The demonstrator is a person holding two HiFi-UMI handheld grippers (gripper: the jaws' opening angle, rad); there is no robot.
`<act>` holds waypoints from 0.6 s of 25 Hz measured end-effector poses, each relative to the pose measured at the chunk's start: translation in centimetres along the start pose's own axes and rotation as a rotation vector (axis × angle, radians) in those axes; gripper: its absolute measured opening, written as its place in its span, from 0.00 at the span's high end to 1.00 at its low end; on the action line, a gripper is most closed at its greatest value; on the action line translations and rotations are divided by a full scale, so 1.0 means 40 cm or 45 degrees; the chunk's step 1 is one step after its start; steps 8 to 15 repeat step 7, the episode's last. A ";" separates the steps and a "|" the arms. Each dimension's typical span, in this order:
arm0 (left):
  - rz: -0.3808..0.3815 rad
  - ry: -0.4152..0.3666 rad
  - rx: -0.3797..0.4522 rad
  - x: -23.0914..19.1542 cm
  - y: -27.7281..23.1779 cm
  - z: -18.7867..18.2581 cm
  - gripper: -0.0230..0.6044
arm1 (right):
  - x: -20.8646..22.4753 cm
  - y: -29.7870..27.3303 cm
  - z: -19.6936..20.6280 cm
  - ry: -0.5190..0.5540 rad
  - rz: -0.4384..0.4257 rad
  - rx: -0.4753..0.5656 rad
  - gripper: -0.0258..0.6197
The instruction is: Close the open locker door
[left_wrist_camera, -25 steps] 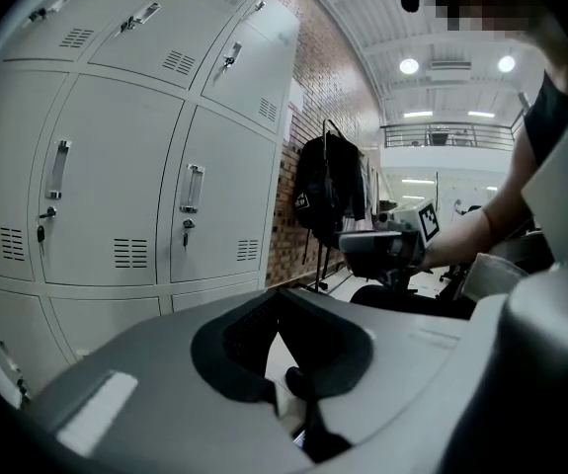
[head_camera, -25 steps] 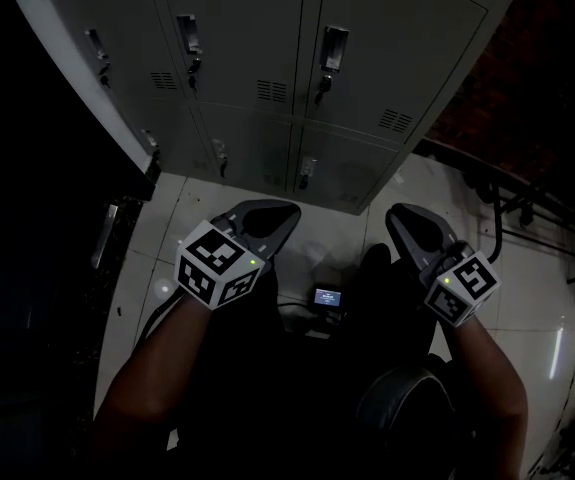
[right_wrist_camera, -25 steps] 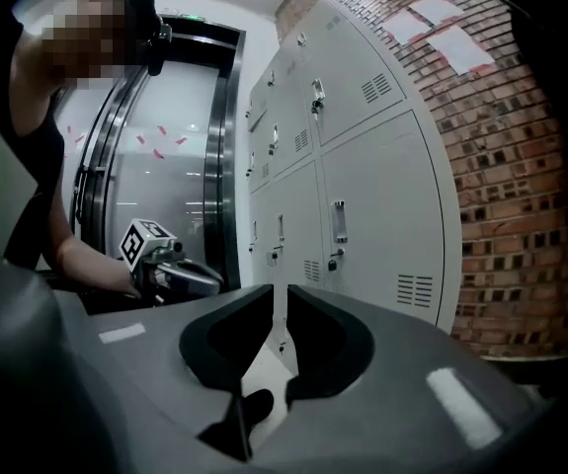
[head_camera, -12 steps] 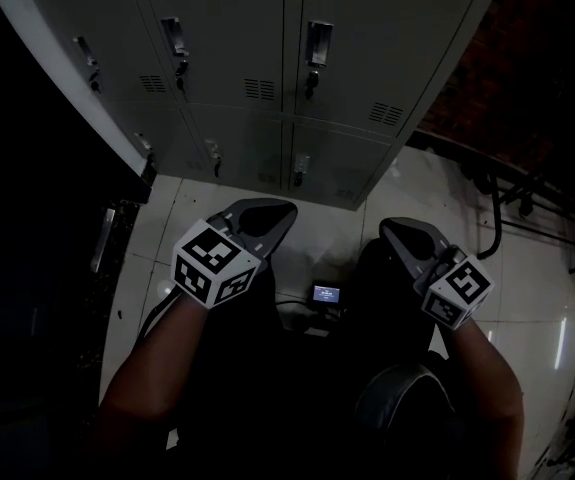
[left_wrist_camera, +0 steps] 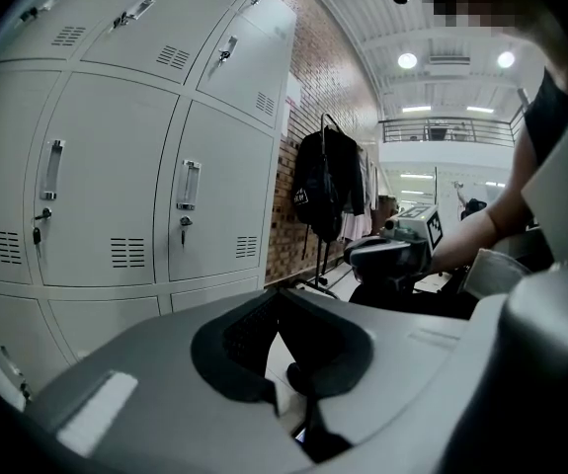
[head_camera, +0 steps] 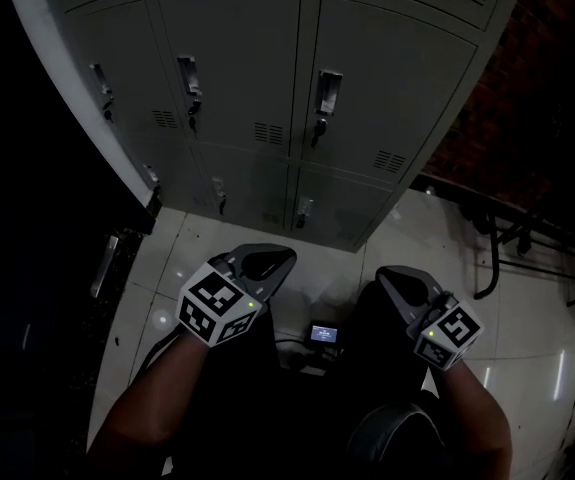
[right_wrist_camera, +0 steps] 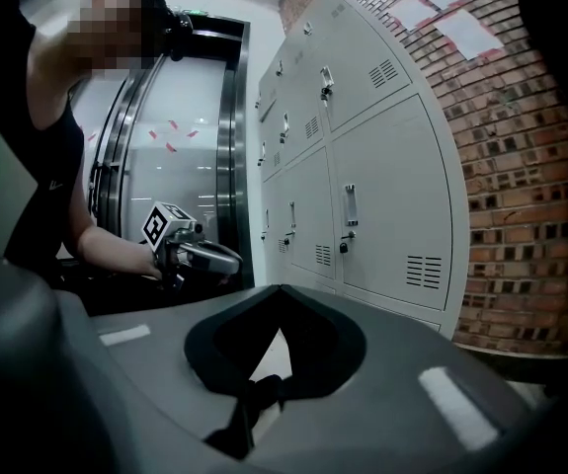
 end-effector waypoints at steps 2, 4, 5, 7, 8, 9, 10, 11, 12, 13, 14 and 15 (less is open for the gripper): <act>-0.006 0.000 0.000 -0.004 0.003 -0.002 0.94 | 0.004 -0.002 0.001 0.009 0.004 -0.005 0.96; -0.008 0.006 0.000 -0.004 0.006 -0.001 0.94 | 0.007 0.001 0.008 0.025 0.016 -0.031 0.96; -0.007 0.010 -0.001 -0.002 0.007 0.001 0.94 | 0.004 0.002 0.008 0.022 0.012 -0.030 0.96; -0.005 0.019 -0.005 0.003 0.008 0.007 0.94 | -0.003 0.004 0.006 0.010 -0.002 -0.018 0.96; -0.005 0.019 -0.005 0.003 0.008 0.007 0.94 | -0.003 0.004 0.006 0.010 -0.002 -0.018 0.96; -0.005 0.019 -0.005 0.003 0.008 0.007 0.94 | -0.003 0.004 0.006 0.010 -0.002 -0.018 0.96; -0.005 0.019 -0.005 0.003 0.008 0.007 0.94 | -0.003 0.004 0.006 0.010 -0.002 -0.018 0.96; -0.005 0.019 -0.005 0.003 0.008 0.007 0.94 | -0.003 0.004 0.006 0.010 -0.002 -0.018 0.96; -0.005 0.019 -0.005 0.003 0.008 0.007 0.94 | -0.003 0.004 0.006 0.010 -0.002 -0.018 0.96; -0.005 0.019 -0.005 0.003 0.008 0.007 0.94 | -0.003 0.004 0.006 0.010 -0.002 -0.018 0.96; -0.005 0.019 -0.005 0.003 0.008 0.007 0.94 | -0.003 0.004 0.006 0.010 -0.002 -0.018 0.96; -0.005 0.019 -0.005 0.003 0.008 0.007 0.94 | -0.003 0.004 0.006 0.010 -0.002 -0.018 0.96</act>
Point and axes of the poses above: the fingertips, and each gripper's own axes: y backward along the fingers, x to its right, z out of its underside, the point moved 10 cm from there along y, backward along the fingers, and after that the axes turned 7 degrees about z, right-handed, at the moved point
